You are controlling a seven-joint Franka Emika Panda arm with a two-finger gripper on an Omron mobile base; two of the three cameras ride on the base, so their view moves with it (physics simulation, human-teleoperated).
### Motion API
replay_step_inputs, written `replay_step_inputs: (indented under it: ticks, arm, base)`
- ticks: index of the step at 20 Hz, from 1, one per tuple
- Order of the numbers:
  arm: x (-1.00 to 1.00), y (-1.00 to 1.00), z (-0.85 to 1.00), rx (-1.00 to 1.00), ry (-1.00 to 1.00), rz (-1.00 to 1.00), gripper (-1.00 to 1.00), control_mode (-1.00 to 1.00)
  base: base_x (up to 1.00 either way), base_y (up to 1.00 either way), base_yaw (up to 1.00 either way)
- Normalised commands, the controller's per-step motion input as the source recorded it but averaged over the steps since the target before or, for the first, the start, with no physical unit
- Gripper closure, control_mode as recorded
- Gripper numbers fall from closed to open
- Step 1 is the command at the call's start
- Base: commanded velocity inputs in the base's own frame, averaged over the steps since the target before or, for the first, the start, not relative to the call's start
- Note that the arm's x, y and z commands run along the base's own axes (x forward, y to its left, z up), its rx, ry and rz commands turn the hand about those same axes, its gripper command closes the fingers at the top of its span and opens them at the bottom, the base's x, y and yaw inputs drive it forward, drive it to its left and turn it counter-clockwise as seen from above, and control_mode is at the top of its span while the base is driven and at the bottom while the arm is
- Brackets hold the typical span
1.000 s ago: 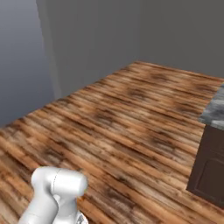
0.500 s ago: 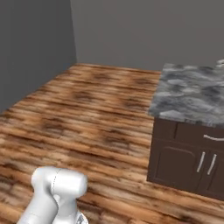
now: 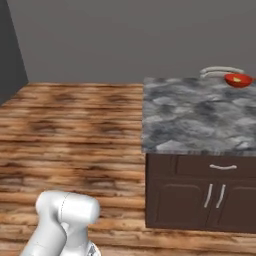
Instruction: There is a bowl on the dining counter. Grab a lemon wedge from the fridge and place it in the bowl. Then get the liquor bottle and glass cup from the cabinet and place them next to the bowl.
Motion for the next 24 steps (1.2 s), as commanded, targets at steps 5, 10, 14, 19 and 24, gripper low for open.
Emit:
replay_step_inputs:
  ticks: [5,10,14,19,24]
  arm:
    - [0.00,0.00,0.00,0.00,0.00,0.00,1.00,1.00]
    - [0.00,0.00,0.00,0.00,0.00,0.00,1.00,1.00]
    - [0.00,0.00,0.00,0.00,0.00,0.00,1.00,1.00]
    - [0.00,0.00,0.00,0.00,0.00,0.00,1.00,1.00]
    - [0.00,0.00,0.00,0.00,0.00,0.00,1.00,1.00]
  base:
    - [1.00,0.73,-0.41]
    - [1.00,0.81,-0.39]
    - [1.00,0.84,-0.38]
    - [1.00,0.84,-0.38]
    - [1.00,0.85,-0.38]
